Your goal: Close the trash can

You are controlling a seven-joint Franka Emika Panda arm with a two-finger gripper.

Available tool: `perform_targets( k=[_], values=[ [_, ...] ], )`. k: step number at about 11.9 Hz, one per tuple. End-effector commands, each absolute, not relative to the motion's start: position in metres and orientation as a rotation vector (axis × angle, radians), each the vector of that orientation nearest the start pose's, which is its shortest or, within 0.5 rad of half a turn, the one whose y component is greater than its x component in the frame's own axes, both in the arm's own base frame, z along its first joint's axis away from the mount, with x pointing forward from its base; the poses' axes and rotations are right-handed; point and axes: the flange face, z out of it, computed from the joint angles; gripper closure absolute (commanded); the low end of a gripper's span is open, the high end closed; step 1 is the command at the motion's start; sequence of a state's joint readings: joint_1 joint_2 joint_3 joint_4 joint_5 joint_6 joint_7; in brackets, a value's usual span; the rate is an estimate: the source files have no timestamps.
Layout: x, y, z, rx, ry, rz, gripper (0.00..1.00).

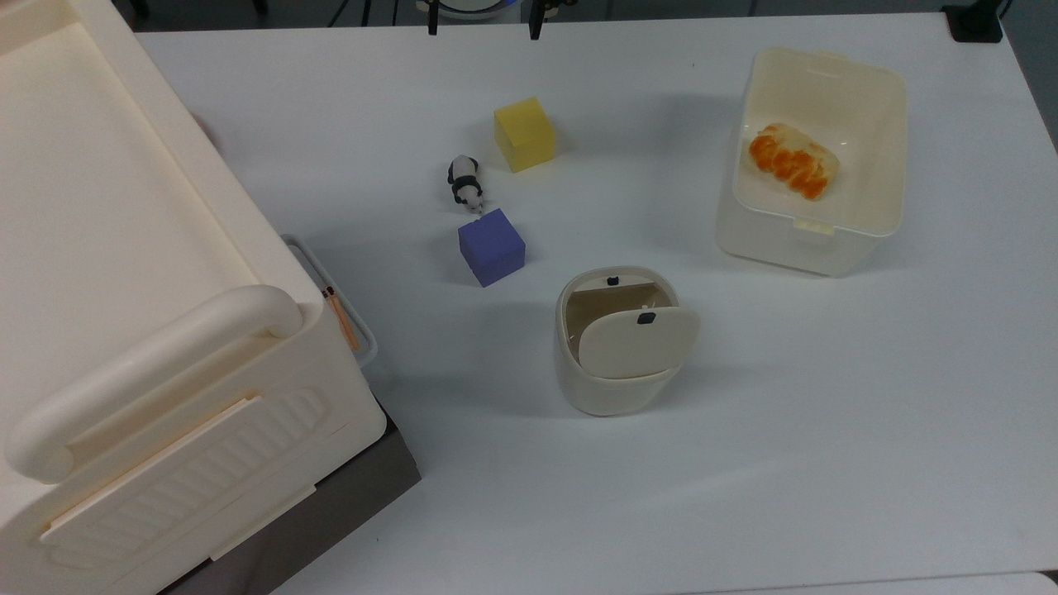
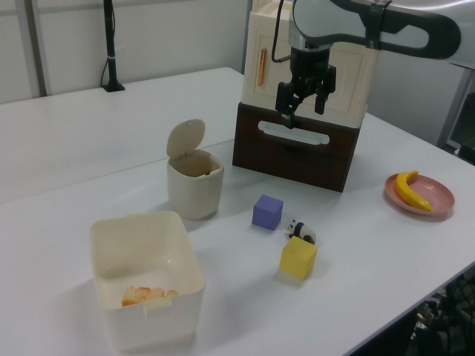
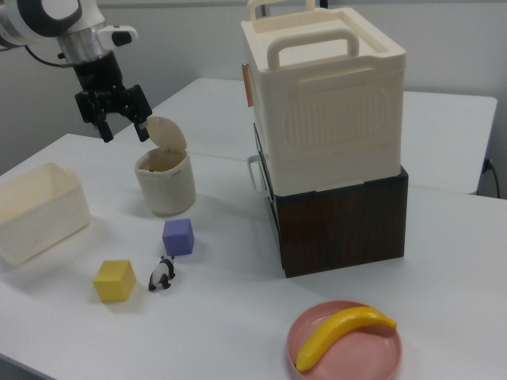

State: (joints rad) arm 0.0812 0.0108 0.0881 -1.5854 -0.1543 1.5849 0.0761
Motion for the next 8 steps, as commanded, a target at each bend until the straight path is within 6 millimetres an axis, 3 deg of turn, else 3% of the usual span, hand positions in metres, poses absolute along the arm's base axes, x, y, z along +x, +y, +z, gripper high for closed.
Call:
perform_targets(
  k=[1, 8],
  values=[
    [0.5523, 0.0825, 0.6121, -3.268, -0.227, -0.039, 0.00],
    [0.5544, 0.0847, 0.6137, -3.265, -0.234, -0.062, 0.00]
  ],
)
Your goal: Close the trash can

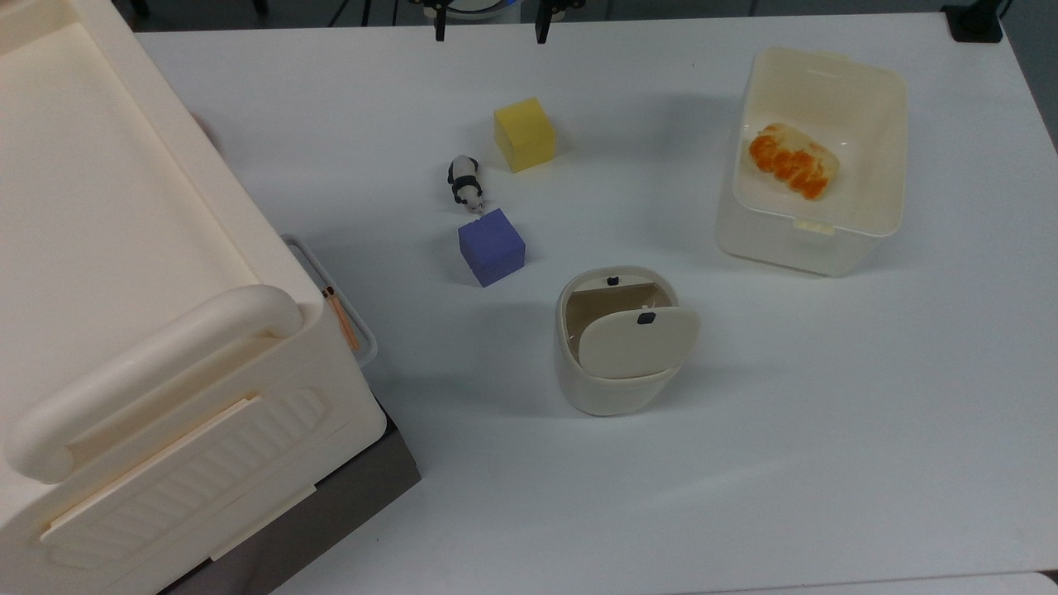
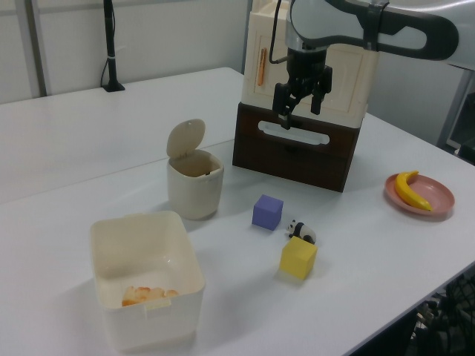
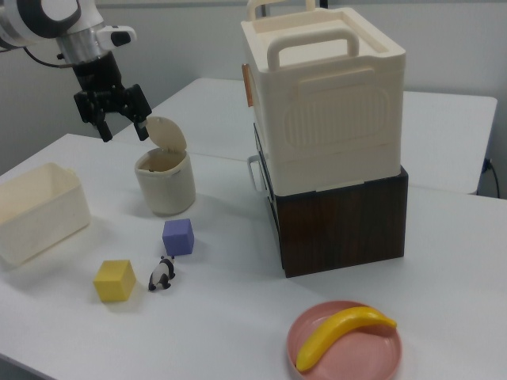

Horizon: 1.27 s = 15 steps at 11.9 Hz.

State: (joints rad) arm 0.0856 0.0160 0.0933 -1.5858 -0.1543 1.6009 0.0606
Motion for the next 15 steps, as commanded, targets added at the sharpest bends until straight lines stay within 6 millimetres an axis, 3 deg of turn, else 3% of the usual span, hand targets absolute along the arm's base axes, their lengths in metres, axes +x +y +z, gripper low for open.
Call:
perform_targets(
  k=[1, 15],
  values=[
    [0.554, 0.085, 0.614, -3.265, -0.234, -0.062, 0.00],
    [0.557, 0.073, 0.626, -3.277, -0.199, -0.102, 0.00]
  ],
)
